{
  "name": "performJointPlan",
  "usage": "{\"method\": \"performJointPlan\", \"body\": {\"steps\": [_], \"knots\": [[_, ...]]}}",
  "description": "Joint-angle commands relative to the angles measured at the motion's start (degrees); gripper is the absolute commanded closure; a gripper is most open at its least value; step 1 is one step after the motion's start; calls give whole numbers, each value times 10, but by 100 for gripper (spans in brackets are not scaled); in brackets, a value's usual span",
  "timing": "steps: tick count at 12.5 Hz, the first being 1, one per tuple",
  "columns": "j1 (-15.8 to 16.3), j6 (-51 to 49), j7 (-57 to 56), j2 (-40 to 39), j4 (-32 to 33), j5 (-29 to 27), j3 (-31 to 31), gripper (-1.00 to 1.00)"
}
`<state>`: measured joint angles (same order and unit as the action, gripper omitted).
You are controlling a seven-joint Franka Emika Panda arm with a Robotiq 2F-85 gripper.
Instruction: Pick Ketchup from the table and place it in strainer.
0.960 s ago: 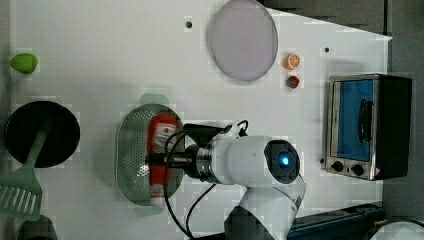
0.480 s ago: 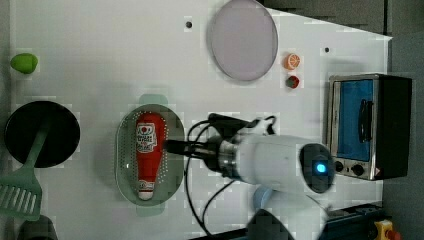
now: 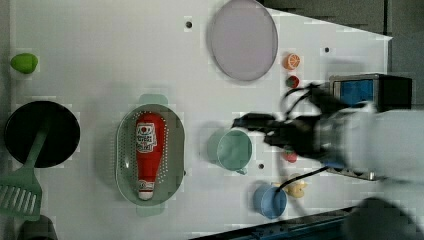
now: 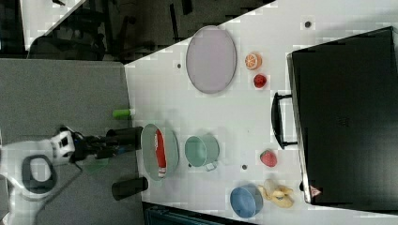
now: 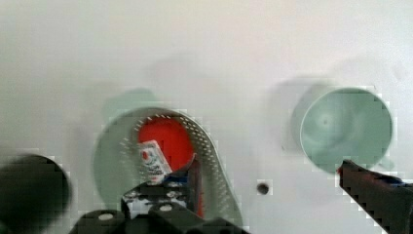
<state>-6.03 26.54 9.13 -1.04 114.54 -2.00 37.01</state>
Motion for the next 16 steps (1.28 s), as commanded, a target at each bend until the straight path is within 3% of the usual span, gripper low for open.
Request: {"method": "performJointPlan", "body": {"steps": [1,6,10,16], "knots": [[-59,-57,-2,39,-48,-16,-62,-100],[-68,-214,-39,65,-130,-16,-171,-100],[-69,-234,-91,48,-176,7,-247,-100],[-69,-233,-86,39,-175,13,-262,-100]]}}
